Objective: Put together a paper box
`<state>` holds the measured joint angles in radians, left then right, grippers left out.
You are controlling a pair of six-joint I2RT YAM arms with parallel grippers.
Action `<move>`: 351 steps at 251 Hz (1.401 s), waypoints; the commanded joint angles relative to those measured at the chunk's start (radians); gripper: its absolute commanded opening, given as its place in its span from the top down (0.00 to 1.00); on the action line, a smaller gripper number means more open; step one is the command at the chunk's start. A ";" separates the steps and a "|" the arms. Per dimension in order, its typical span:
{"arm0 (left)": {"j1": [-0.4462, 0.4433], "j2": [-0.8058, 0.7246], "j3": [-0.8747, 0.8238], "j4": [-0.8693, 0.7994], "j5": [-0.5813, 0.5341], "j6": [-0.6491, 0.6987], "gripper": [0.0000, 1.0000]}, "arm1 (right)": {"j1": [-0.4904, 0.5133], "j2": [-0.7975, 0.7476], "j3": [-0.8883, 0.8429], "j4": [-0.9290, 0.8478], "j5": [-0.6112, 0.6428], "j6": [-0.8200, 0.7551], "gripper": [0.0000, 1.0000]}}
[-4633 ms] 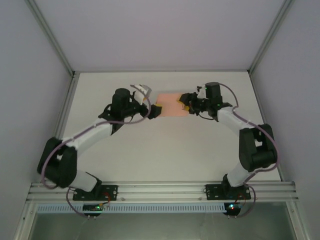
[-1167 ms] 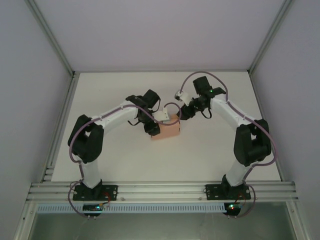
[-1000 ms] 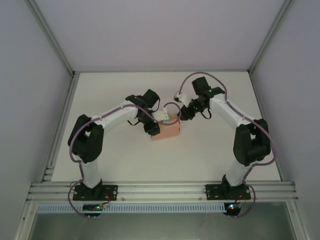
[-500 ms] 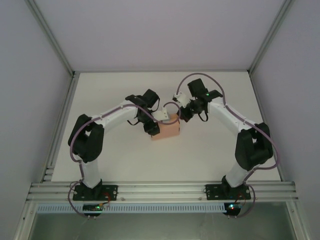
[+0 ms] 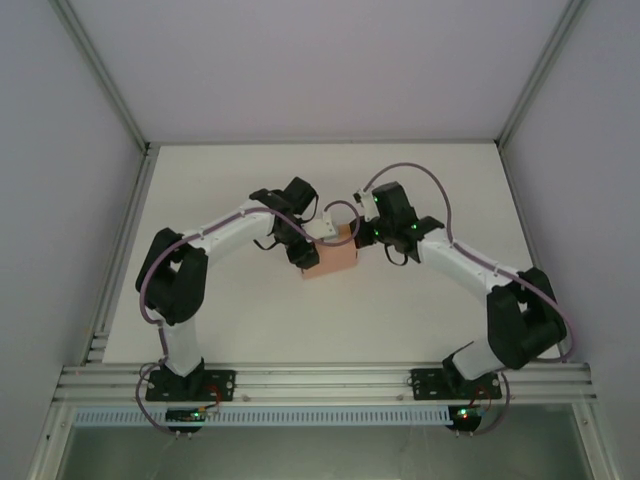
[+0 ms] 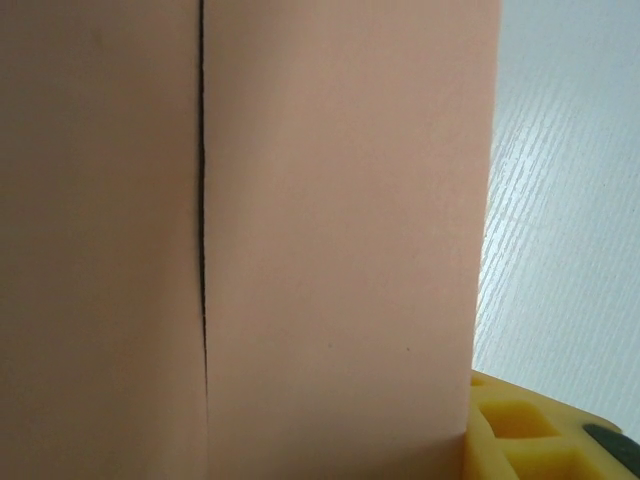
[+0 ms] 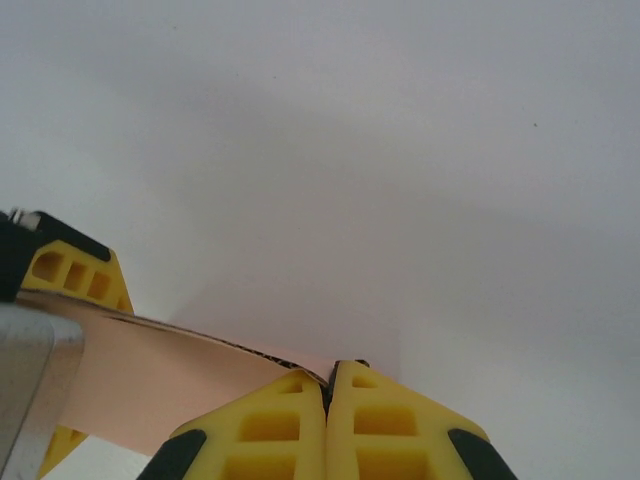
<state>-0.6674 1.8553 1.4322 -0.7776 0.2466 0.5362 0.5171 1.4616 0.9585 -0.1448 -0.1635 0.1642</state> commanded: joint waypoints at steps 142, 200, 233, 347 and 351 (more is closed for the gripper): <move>-0.001 0.005 0.025 0.057 -0.068 -0.080 0.32 | 0.104 -0.023 -0.309 0.312 0.102 -0.069 1.00; -0.004 -0.070 0.022 0.062 -0.051 -0.135 0.00 | 0.132 -0.037 -0.328 0.304 0.163 -0.047 1.00; -0.012 -0.148 0.004 0.084 -0.066 -0.207 0.00 | 0.146 -0.056 -0.312 0.275 0.196 -0.030 1.00; -0.011 -0.366 -0.189 0.095 -0.284 -0.514 0.21 | 0.184 -0.013 -0.224 0.126 0.303 0.054 1.00; -0.010 -0.371 -0.199 0.100 -0.276 -0.512 0.25 | 0.184 -0.011 -0.221 0.125 0.302 0.055 1.00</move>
<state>-0.6750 1.5143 1.2942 -0.6579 0.0132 0.1169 0.6865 1.3960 0.7422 0.1822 0.1272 0.1749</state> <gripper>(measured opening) 0.876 0.047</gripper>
